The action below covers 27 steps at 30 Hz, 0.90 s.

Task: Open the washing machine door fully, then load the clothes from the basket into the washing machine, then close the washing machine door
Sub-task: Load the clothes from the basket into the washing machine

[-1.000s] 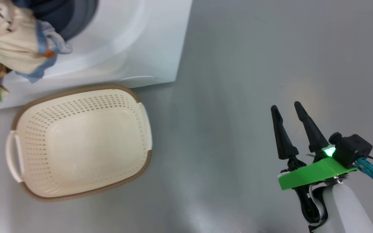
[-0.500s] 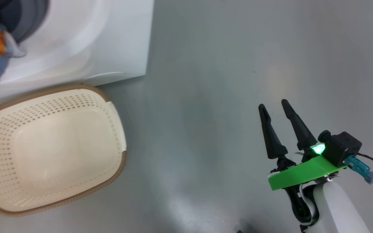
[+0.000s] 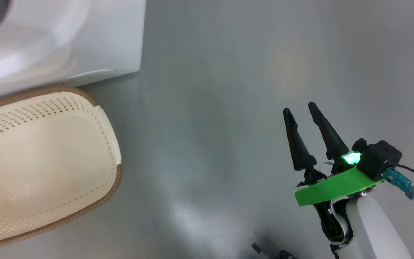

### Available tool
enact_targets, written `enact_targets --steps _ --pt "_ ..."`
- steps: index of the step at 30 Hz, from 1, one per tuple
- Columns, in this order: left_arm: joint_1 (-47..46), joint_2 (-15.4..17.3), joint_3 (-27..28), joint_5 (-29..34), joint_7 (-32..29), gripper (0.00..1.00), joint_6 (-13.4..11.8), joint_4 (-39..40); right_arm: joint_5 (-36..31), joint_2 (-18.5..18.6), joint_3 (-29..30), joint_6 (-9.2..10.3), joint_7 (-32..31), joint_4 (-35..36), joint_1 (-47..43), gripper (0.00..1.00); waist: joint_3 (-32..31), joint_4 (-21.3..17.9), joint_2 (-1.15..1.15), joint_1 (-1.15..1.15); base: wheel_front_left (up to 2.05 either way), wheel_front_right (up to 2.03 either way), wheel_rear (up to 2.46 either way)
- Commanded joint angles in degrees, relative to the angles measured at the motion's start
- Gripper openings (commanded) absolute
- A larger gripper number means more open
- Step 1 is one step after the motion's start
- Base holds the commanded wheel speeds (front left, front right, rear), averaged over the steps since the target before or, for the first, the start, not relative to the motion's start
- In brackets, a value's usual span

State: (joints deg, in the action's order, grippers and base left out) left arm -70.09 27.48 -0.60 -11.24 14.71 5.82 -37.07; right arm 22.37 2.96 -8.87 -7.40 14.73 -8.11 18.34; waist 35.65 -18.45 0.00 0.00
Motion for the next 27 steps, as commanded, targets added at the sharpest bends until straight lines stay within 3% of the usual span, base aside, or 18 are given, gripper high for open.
enact_targets --steps 1,4,6,8,9,10,15,27 --pt "0.55 2.96 2.15 1.5 0.29 0.0 -0.23 3.31 1.26 -0.08 -1.39 -0.09 0.27 1.52 0.23 1.0 0.78 -0.17 0.0 0.0 0.0 0.0 0.0" --pt "2.21 1.91 4.29 2.2 0.29 0.0 -0.38 5.35 1.52 -0.08 -1.49 -0.09 0.27 1.62 0.57 1.0 1.27 -0.02 0.0 0.0 0.0 0.0 0.0" --pt "3.54 1.59 4.35 2.88 0.29 0.11 0.03 3.68 1.59 -0.08 -1.6 -0.09 0.27 1.58 0.71 1.0 1.36 0.18 0.0 0.0 0.0 0.0 0.0" --pt "4.04 1.0 4.59 2.39 0.29 0.4 0.44 -0.61 1.59 -0.08 -1.7 -0.09 0.27 1.49 0.75 1.0 1.28 0.39 0.0 0.0 0.0 0.0 0.0" --pt "3.81 1.11 4.26 2.74 0.29 0.86 0.63 -1.52 1.6 -0.08 -1.76 -0.09 0.27 1.46 0.75 1.0 1.28 0.47 0.0 0.0 0.0 0.0 0.0" --pt "3.67 1.0 4.39 2.63 0.29 1.0 0.76 -2.42 1.6 -0.08 -1.81 -0.09 0.27 1.43 0.76 1.0 1.22 0.54 0.0 0.0 0.0 0.0 0.0" --pt "2.87 0.36 4.93 1.79 0.29 1.0 1.24 -6.4 1.44 -0.08 -1.68 -0.09 0.27 1.32 0.8 1.0 0.95 1.05 0.0 0.0 0.0 0.0 0.0" --pt "6.15 -2.89 7.76 -0.2 0.29 1.0 1.61 -4.26 0.63 -0.08 -1.14 -0.09 0.27 1.2 1.07 1.0 0.09 2.61 0.0 0.0 0.0 0.0 0.0"
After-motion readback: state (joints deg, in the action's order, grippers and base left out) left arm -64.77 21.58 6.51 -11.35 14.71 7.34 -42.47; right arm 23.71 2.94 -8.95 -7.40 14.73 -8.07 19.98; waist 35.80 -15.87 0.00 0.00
